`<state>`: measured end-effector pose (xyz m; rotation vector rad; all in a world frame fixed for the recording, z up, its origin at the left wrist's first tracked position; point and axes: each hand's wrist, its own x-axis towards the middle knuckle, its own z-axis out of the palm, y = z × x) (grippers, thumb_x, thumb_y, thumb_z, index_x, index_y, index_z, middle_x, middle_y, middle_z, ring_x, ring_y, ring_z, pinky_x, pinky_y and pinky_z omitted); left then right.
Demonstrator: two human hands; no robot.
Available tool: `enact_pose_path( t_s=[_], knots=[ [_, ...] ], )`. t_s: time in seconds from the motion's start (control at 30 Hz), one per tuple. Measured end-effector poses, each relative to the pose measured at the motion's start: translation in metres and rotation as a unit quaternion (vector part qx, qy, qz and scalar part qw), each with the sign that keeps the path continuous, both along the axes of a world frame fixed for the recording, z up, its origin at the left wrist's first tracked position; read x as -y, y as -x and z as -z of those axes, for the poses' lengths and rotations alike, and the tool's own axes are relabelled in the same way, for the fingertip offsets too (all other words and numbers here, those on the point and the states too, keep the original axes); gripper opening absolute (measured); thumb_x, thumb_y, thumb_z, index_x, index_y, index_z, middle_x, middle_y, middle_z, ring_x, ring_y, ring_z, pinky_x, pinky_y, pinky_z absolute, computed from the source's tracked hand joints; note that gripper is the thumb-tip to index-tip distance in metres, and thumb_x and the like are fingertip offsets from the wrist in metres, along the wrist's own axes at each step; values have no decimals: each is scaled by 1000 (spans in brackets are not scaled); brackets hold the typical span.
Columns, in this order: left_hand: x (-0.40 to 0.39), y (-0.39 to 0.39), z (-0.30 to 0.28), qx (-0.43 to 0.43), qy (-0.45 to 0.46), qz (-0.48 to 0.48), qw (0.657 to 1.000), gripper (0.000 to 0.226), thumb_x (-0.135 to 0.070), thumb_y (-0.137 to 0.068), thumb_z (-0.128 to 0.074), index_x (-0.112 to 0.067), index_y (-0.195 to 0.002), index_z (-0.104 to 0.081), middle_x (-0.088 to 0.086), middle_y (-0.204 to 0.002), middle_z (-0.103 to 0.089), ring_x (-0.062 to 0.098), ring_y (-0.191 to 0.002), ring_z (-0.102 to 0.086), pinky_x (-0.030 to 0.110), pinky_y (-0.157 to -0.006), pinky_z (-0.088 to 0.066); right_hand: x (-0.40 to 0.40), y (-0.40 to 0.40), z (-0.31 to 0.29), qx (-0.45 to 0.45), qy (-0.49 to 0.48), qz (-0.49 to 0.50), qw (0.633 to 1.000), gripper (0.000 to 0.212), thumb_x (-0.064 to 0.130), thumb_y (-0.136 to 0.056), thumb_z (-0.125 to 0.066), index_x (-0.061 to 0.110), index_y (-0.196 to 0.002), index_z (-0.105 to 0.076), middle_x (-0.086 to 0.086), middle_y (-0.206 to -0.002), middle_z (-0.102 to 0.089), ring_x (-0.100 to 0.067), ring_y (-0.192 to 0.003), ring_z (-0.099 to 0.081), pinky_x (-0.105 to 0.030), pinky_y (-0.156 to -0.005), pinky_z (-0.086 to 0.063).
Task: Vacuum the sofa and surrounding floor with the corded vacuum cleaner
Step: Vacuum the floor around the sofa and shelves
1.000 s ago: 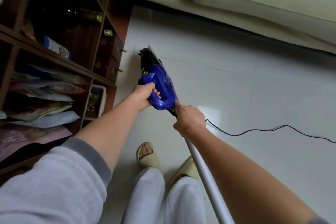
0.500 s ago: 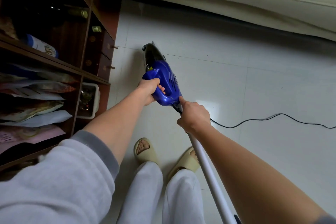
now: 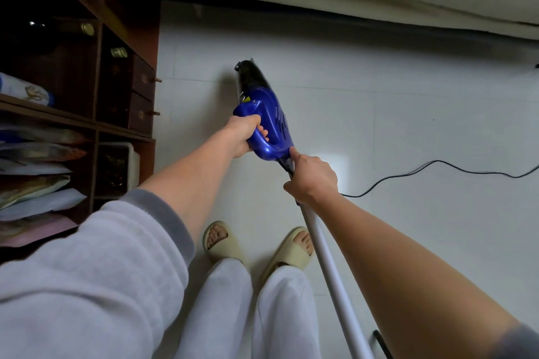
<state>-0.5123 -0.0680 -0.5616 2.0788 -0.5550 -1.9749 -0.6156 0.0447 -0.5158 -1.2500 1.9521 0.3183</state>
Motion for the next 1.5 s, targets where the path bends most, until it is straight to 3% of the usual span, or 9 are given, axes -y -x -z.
enact_pose_path(
  t_s=[0.27,0.6,0.97,1.17,1.5],
  knots=[
    [-26,45,-4,-4,-12,35,999,17,-4,-94,-45,-7,-78,-50,3,-66,-50,14,-58,-52,27,-52,-48,-31,36,-7,-2,-18,25,1000,59,9,-80,-57,25,-134,-38,-1,-85,-50,-25,-76,-49,-29,-59,-38],
    [-49,88,-5,-17,-17,68,997,17,-3,-93,-43,-7,-78,-49,3,-64,-48,14,-57,-51,28,-55,-48,-62,70,-8,-11,-12,65,998,49,8,-78,-56,23,-123,-42,1,-75,-48,-24,-71,-50,-24,-44,-28],
    [-76,126,-3,-18,-20,109,994,16,-3,-93,-44,-7,-78,-50,3,-66,-49,13,-58,-52,27,-56,-48,-96,98,-8,-25,-8,95,995,48,7,-79,-56,22,-123,-41,1,-73,-45,-25,-71,-50,-25,-44,-26],
    [-88,149,-2,-26,-25,132,991,13,-3,-91,-45,-6,-81,-51,3,-66,-50,14,-58,-53,27,-56,-49,-111,112,-7,-43,-3,110,993,51,8,-84,-56,21,-129,-37,-2,-85,-49,-25,-74,-50,-30,-58,-38],
    [-111,188,6,-44,-33,153,987,12,-2,-91,-47,-4,-81,-53,5,-67,-52,15,-57,-53,27,-56,-50,-138,138,3,-89,-10,119,989,56,3,-82,-50,20,-132,-32,-2,-79,-47,-26,-72,-48,-31,-54,-34]
  ],
)
